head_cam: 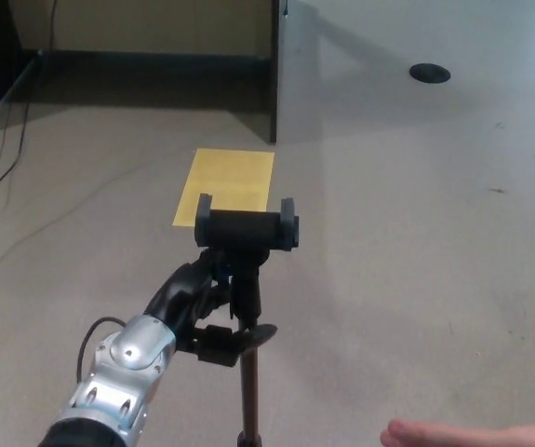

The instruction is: There is a tripod standing in front of the robot and the robot extends its left arm to grab it. It lifts the tripod and passes it to a person.

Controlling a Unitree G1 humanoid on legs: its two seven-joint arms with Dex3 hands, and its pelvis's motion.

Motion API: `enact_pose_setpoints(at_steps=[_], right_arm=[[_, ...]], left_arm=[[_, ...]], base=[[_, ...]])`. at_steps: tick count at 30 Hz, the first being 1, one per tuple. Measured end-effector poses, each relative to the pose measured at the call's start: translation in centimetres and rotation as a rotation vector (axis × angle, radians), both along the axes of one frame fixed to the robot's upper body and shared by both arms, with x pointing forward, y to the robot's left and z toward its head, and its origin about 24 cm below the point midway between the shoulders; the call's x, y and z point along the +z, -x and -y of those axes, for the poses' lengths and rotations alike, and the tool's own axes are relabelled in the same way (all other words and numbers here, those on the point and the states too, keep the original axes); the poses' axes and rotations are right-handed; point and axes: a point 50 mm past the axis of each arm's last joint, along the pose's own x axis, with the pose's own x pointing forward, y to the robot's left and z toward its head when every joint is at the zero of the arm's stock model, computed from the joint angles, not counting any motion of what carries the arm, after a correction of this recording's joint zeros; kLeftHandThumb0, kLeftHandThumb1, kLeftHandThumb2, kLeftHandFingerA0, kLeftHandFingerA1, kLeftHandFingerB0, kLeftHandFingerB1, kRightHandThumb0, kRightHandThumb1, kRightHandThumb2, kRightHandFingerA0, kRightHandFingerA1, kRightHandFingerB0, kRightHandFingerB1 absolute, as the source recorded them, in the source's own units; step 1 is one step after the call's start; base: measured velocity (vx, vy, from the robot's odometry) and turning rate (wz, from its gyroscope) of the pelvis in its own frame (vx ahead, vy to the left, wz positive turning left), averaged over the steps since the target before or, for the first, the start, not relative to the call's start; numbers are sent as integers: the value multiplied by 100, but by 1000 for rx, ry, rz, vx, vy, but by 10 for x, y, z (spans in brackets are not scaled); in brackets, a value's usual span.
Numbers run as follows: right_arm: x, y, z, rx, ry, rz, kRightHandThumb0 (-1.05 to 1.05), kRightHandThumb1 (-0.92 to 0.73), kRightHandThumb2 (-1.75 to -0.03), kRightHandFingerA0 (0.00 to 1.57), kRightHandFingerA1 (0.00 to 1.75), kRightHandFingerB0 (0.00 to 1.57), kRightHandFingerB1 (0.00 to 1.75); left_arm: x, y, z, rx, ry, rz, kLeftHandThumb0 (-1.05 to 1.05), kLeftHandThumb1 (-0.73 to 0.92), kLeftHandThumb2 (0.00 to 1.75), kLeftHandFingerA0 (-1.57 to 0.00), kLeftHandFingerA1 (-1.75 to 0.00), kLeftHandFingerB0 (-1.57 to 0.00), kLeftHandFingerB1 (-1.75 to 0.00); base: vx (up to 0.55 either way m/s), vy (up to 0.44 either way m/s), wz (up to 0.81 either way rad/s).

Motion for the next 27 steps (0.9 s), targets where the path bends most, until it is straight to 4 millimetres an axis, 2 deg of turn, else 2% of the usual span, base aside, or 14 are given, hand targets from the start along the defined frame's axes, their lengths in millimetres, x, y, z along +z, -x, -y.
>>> enact_pose_setpoints(at_steps=[6,7,8,9,14,19,20,21,22,23,24,25,26,27], right_arm=[[1,-3,0,1,1,3,-51,-52,-84,36,49,40,49],[1,-4,0,0,0,4,-48,-52,-87,40,52,37,49],[2,-4,0,0,0,5,-42,-66,-60,56,38,47,36],[2,-4,0,0,0,5,-42,-66,-60,56,38,47,36],[2,-5,-1,8,4,6,-39,-67,-60,51,37,48,36],[3,-5,-1,9,0,14,-39,-66,-60,49,37,49,37],[3,-6,-1,10,0,17,-48,-53,-85,39,51,40,49],[3,-6,-1,11,0,18,-48,-53,-85,38,50,40,49],[3,-6,-2,12,-1,20,-48,-53,-85,38,50,40,49],[3,-6,-2,12,-1,20,-49,-53,-85,37,49,40,49],[4,-7,-2,12,-1,20,-46,-54,-88,41,53,36,49],[4,-7,-2,13,-1,21,-40,-68,-61,47,36,46,36],[4,-8,-2,13,0,22,-40,-68,-60,51,37,47,36],[5,-9,-2,14,0,24,-41,-67,-60,59,40,47,36]], left_arm=[[2,-2,6,5,17,9,-25,30,84,-4,-48,0,-48],[3,-3,8,4,19,14,-47,38,62,-25,-44,-9,-27],[3,-3,9,3,20,17,-47,37,64,-24,-45,-7,-27],[4,-4,11,1,24,21,-47,37,64,-24,-45,-7,-27],[5,-3,22,-19,48,23,-48,37,64,-25,-45,-7,-28],[2,-1,31,-35,63,15,-53,38,64,-43,-47,-8,-29],[2,-1,33,-39,66,16,-51,39,65,-40,-47,-8,-29],[2,-1,33,-40,66,15,-50,44,67,-53,-51,-8,-31],[2,-1,35,-44,68,15,-50,44,67,-53,-51,-8,-31],[2,-1,36,-46,65,15,-40,57,57,-66,-45,-11,-27],[2,-1,37,-49,60,16,-32,71,62,-88,-49,-21,-28],[2,0,38,-52,50,19,-27,81,65,-103,-53,-38,-33],[2,0,39,-56,36,25,-23,83,65,-118,-61,-56,-38],[2,0,41,-60,26,31,-17,84,67,-122,-74,-70,-43]], base=[[0,0,0],[0,0,0],[0,0,0],[0,0,0],[0,0,0],[0,0,0],[0,0,0],[0,0,0],[0,0,0],[0,0,0],[0,0,0],[0,0,0],[0,0,0],[0,0,0]])
